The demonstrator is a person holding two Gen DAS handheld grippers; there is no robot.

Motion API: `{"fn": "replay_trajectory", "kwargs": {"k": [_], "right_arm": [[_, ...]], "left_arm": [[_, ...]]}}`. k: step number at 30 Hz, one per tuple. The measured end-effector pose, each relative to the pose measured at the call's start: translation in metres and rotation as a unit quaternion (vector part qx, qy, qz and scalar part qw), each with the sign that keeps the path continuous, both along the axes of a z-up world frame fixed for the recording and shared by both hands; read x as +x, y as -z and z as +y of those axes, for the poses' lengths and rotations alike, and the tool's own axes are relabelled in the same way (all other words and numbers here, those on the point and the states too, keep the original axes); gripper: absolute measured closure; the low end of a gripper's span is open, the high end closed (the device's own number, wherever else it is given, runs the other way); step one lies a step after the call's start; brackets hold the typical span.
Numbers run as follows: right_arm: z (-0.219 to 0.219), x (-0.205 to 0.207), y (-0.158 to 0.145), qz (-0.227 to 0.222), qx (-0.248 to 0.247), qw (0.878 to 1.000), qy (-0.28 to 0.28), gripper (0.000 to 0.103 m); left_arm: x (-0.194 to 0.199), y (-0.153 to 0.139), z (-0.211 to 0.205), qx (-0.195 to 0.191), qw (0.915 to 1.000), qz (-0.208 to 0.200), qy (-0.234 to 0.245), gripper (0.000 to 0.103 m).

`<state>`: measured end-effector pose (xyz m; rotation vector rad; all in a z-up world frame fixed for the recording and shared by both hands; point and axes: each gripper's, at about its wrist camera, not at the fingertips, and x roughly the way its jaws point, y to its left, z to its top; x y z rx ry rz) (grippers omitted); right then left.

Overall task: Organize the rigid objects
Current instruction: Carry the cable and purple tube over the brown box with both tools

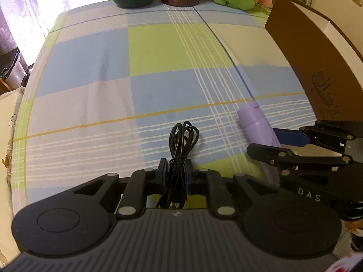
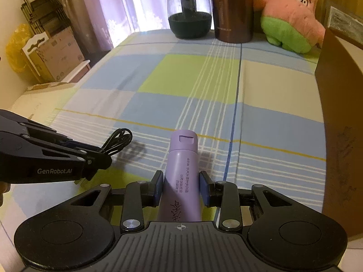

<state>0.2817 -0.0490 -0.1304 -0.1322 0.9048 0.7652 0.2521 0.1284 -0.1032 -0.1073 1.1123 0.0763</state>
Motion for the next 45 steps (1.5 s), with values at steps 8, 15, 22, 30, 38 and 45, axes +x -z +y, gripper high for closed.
{"fn": "replay_trajectory", "kwargs": {"k": [8, 15, 22, 30, 38, 45], "right_arm": [[-0.016, -0.016, -0.019, -0.017, 0.022, 1.000, 0.009, 0.072], [-0.038, -0.029, -0.034, -0.030, 0.040, 0.998, 0.027, 0.072], [-0.061, -0.039, -0.045, -0.036, 0.051, 0.997, 0.044, 0.072], [-0.085, -0.048, -0.058, -0.045, 0.061, 0.995, 0.060, 0.072], [-0.126, -0.051, -0.072, -0.054, 0.072, 0.992, 0.092, 0.072], [-0.169, -0.046, -0.084, -0.061, 0.077, 0.987, 0.124, 0.072]], "left_arm": [[-0.011, -0.022, -0.012, 0.003, 0.9997, -0.026, 0.003, 0.091], [-0.021, -0.042, -0.030, 0.004, 0.9986, -0.051, 0.010, 0.091], [-0.029, -0.055, -0.052, 0.003, 0.9976, -0.065, 0.024, 0.091], [-0.032, -0.068, -0.078, 0.001, 0.9958, -0.081, 0.043, 0.091], [-0.022, -0.080, -0.115, -0.005, 0.9922, -0.099, 0.075, 0.091], [0.000, -0.093, -0.158, -0.017, 0.9874, -0.112, 0.110, 0.091]]}}
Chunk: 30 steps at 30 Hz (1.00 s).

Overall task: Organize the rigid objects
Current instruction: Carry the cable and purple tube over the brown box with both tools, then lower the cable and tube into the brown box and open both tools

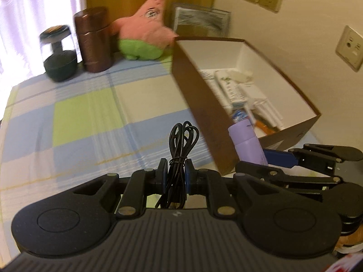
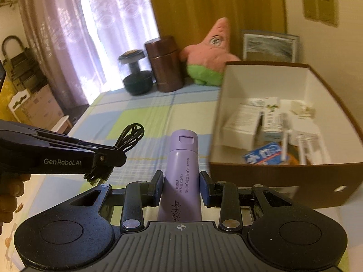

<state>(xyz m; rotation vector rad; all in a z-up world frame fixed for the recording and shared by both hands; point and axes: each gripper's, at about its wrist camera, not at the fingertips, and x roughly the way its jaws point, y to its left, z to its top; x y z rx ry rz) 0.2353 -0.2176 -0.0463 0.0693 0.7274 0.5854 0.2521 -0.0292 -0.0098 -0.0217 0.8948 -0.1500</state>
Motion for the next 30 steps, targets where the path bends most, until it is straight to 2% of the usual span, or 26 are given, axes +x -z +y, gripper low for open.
{"fn": "replay_trajectory", "kwargs": {"k": [16, 25, 30], "right_arm": [[-0.098, 0.055, -0.029, -0.025, 0.003, 0.997, 0.078, 0.072], [-0.128, 0.101, -0.028, -0.022, -0.005, 0.994, 0.107, 0.072], [-0.134, 0.127, -0.017, -0.003, -0.022, 0.992, 0.122, 0.072]], "left_arm": [[0.065, -0.016, -0.098, 0.000, 0.9975, -0.029, 0.065, 0.091], [0.109, -0.008, -0.130, 0.006, 0.9971, -0.021, 0.073, 0.091], [0.131, 0.001, -0.142, 0.007, 0.9970, -0.008, 0.076, 0.091]]}}
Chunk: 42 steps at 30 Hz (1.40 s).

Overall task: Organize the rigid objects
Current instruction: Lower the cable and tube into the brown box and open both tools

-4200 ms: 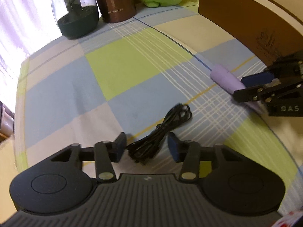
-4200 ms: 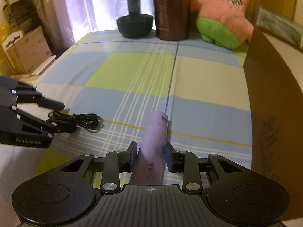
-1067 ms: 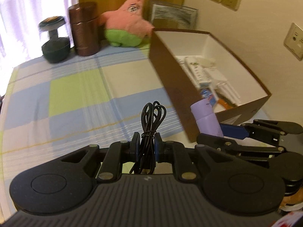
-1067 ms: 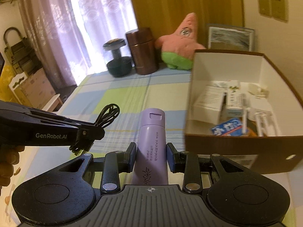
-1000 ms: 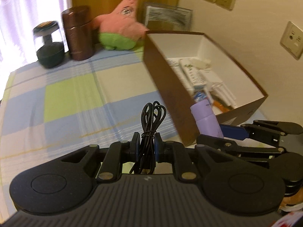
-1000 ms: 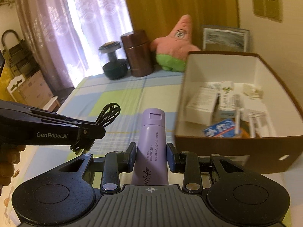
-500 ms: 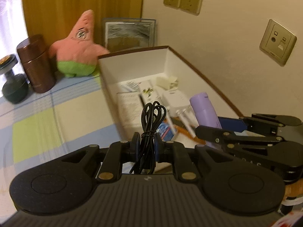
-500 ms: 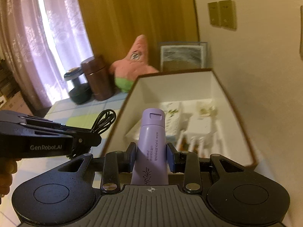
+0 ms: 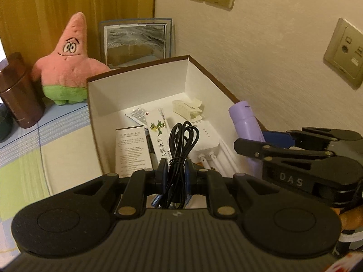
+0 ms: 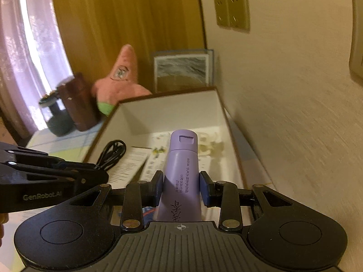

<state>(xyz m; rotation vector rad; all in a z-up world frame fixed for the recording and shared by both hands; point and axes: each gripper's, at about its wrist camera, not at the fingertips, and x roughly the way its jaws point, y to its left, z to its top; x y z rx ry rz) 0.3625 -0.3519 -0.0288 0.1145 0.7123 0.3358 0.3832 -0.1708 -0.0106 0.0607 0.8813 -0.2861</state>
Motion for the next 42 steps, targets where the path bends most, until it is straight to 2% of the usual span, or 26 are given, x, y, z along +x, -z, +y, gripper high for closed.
{"fn": "replay_trajectory", "kwargs": {"k": [10, 21, 24, 42], "right_arm": [[-0.004, 0.024, 0.025, 0.030, -0.025, 0.999, 0.008, 0.072], [-0.005, 0.036, 0.033, 0.038, -0.036, 0.999, 0.006, 0.072], [-0.005, 0.038, 0.034, 0.041, -0.037, 0.998, 0.006, 0.072], [-0.004, 0.039, 0.037, 0.045, -0.040, 0.998, 0.001, 0.072]], "left_arm": [[0.030, 0.024, -0.014, -0.001, 0.9995, 0.032, 0.006, 0.091], [0.048, 0.043, -0.023, -0.017, 0.9979, 0.061, 0.015, 0.090], [0.050, 0.044, -0.024, -0.016, 0.9981, 0.057, 0.018, 0.083], [0.049, 0.044, -0.015, -0.003, 0.9987, 0.051, 0.004, 0.069]]}}
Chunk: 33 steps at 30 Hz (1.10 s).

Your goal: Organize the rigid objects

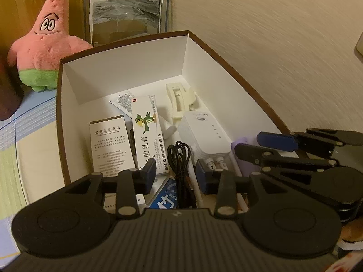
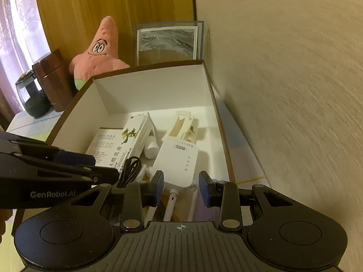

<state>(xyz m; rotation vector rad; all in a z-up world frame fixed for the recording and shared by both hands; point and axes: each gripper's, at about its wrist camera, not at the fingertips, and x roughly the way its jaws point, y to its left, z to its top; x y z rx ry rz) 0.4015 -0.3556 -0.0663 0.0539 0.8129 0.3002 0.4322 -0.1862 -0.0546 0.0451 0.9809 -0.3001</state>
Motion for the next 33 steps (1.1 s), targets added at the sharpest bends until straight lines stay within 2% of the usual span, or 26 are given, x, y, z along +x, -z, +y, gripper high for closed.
{"fn": "replay_trajectory", "kwargs": {"k": [13, 23, 24, 26, 28, 33], "right_arm": [[-0.001, -0.005, -0.001, 0.003, 0.008, 1.000, -0.005, 0.071], [-0.003, -0.016, -0.007, 0.001, 0.025, 1.000, -0.014, 0.070], [-0.004, -0.017, -0.008, 0.003, 0.029, 0.999, -0.015, 0.068], [-0.004, -0.022, -0.010, 0.003, 0.035, 0.999, -0.016, 0.059], [-0.005, -0.029, -0.013, -0.005, 0.041, 0.999, -0.015, 0.048], [-0.001, -0.051, -0.024, -0.012, 0.063, 0.998, -0.017, 0.043]], "left_arm": [[-0.007, -0.006, 0.003, 0.006, 0.9998, -0.008, -0.015, 0.068], [-0.031, -0.024, 0.009, 0.003, 0.9987, -0.043, -0.028, 0.054], [-0.035, -0.026, 0.011, 0.001, 0.9984, -0.048, -0.030, 0.052], [-0.045, -0.032, 0.016, -0.001, 0.9976, -0.060, -0.036, 0.043], [-0.057, -0.038, 0.021, -0.001, 0.9965, -0.072, -0.042, 0.039], [-0.091, -0.051, 0.039, 0.003, 0.9935, -0.097, -0.058, 0.032]]}}
